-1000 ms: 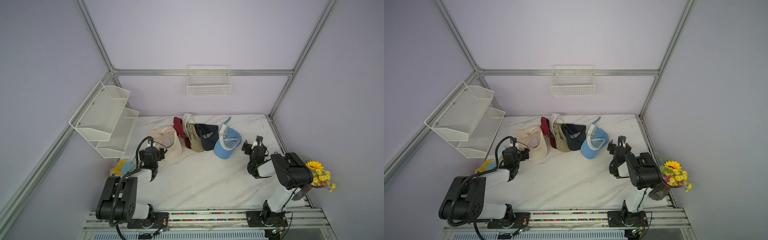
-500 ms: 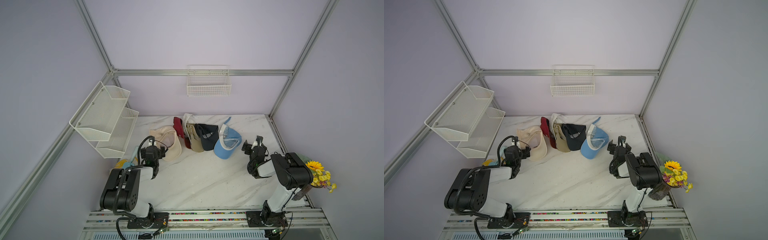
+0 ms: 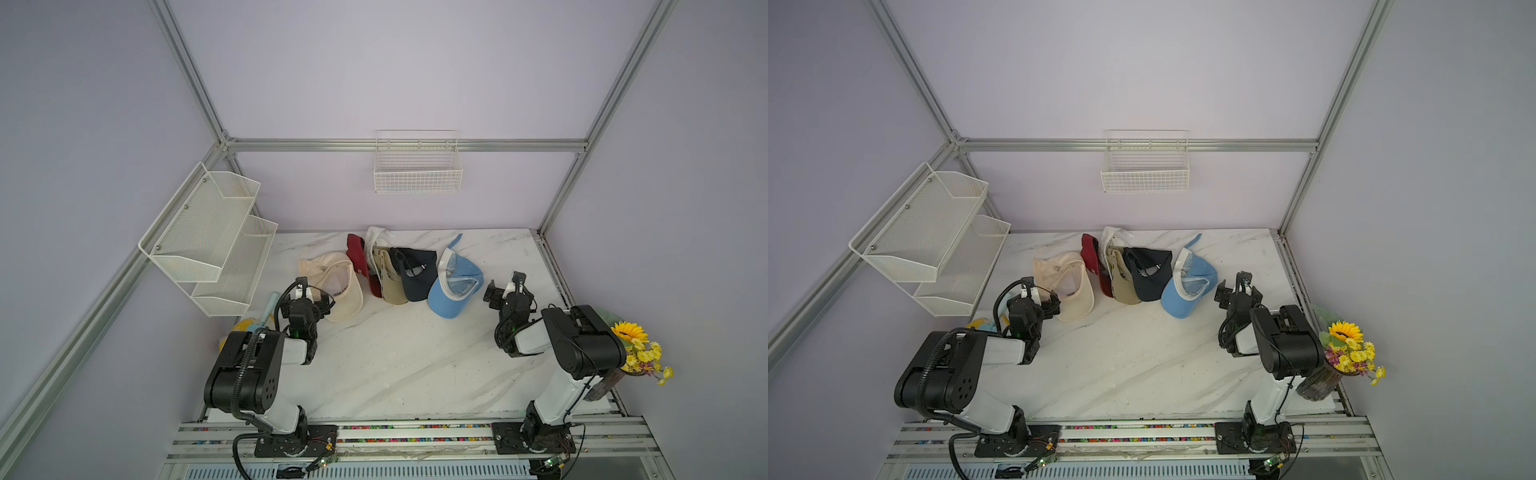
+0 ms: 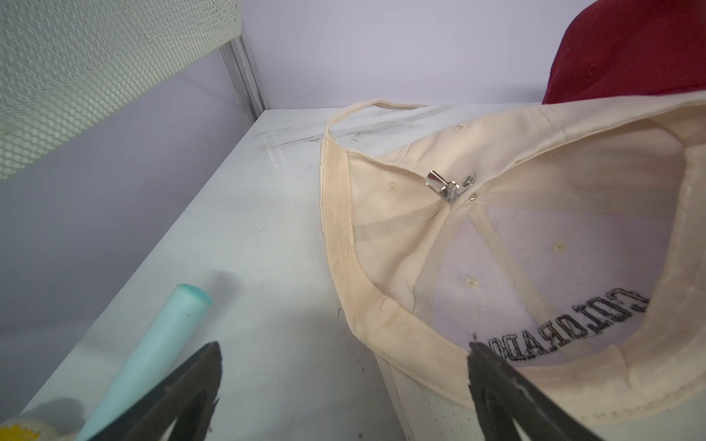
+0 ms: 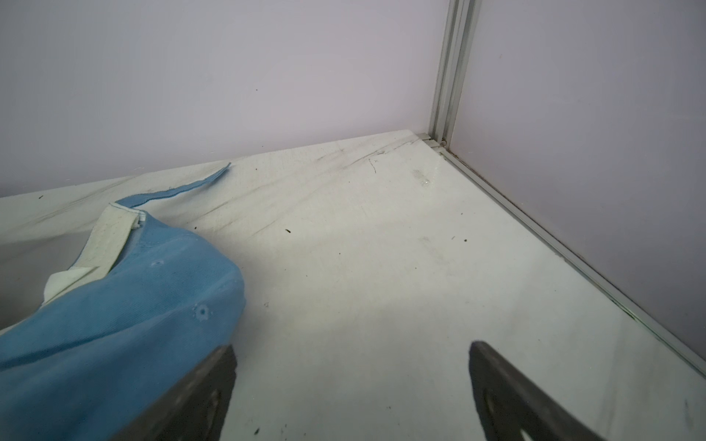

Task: Open the adjustable buckle of the baseball cap
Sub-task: Reset both arms

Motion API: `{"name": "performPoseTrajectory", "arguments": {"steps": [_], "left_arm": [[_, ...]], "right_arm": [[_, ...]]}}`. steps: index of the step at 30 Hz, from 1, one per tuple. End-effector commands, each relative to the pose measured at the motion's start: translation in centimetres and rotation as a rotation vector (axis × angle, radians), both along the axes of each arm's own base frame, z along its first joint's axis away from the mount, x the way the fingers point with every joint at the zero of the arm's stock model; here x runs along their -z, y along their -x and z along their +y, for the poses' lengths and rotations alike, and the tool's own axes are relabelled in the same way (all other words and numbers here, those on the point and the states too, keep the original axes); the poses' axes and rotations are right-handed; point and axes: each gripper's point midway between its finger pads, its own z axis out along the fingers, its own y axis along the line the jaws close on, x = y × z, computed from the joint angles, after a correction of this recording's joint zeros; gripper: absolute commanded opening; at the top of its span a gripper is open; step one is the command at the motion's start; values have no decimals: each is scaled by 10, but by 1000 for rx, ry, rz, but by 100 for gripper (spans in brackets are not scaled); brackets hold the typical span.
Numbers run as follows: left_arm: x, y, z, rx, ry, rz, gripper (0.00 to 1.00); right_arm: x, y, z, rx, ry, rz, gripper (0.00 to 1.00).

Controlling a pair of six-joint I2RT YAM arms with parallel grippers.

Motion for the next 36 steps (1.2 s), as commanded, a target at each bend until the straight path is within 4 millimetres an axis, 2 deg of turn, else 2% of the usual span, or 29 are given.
{"name": "performPoseTrajectory", "arguments": {"steps": [1,30,36], "left_arm": [[-13,-2,1,5,-7,-60,100],[-11,-5,-12,106,0,-48,100],[-17,6,-28,209,-13,-108,100]], "right_arm": [[-10,-2,0,1,-8,-45,97],[-11,-2,0,0,-8,-46,97],[-11,-1,1,-3,-4,-49,97]]}}
